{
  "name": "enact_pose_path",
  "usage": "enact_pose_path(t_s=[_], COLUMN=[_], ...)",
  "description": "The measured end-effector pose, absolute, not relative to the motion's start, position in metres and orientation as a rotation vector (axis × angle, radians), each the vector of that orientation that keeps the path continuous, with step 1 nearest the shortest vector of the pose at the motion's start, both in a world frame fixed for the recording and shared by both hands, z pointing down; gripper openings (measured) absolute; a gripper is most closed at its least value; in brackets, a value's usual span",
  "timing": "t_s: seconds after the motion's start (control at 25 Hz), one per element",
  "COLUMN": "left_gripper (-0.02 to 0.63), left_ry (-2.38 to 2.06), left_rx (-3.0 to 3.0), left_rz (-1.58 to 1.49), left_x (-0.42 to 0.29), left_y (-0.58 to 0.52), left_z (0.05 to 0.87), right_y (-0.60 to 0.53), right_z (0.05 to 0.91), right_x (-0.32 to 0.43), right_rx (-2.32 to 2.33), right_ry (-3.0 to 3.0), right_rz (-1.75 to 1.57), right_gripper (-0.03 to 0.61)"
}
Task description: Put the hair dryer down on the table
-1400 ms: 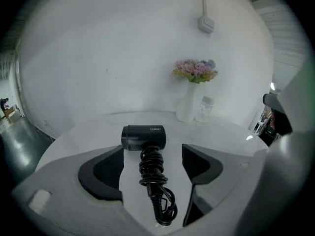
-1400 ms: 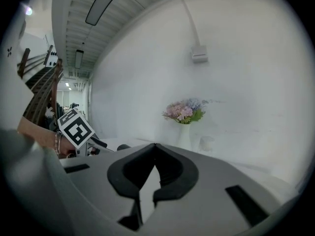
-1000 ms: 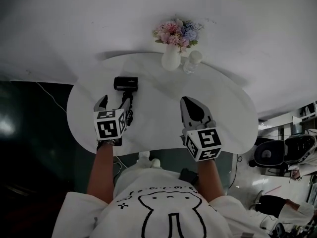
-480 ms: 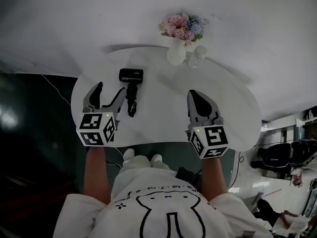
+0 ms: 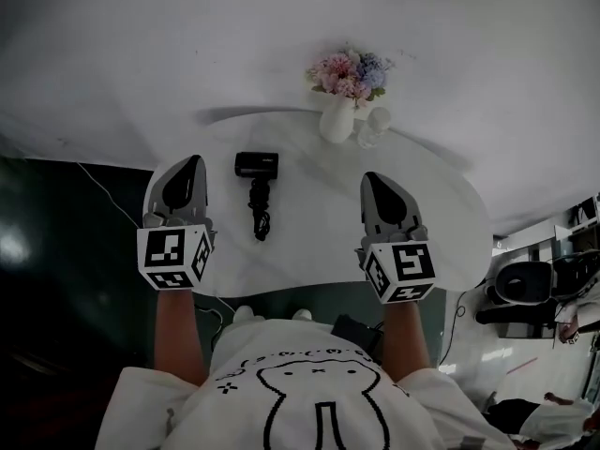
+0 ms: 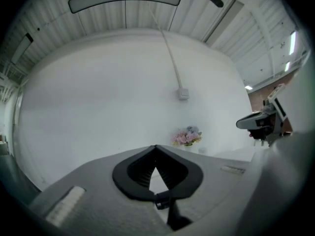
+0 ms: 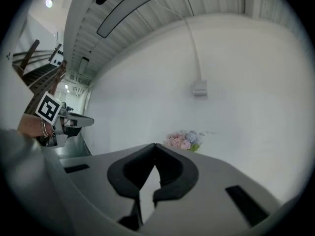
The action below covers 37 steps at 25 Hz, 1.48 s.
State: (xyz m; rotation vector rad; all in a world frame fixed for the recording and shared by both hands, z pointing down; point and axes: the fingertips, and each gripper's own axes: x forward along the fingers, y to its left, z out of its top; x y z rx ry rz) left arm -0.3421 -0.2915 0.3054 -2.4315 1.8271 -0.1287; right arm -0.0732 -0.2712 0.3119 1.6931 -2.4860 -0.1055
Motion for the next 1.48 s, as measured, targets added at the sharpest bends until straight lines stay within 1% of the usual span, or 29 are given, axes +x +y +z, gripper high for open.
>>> enact_pose_path(t_s=[0.32, 0.48, 1.48], left_gripper=[0.017, 0.017, 0.017], left_ry=[1.701, 1.651, 1.616], left_rx=[-2.37, -2.373, -2.438], left_rz=[-0.054, -0.034, -0.028], left_x=[-0.367, -0.373, -0.387], left_y=[-0.292, -0.292, -0.297], left_z=[0.258, 0.248, 0.258], right_y=[-0.269, -0.266, -0.264], right_z=[0.269, 0.258, 0.254], right_x=[-0.105, -0.115, -0.134], right_rx=[1.763, 1.805, 1.838], right_ry=[-2.488, -2.477, -2.421], right_rz=[-0.306, -0.332, -0.343], right_gripper=[0.0, 0.0, 0.0])
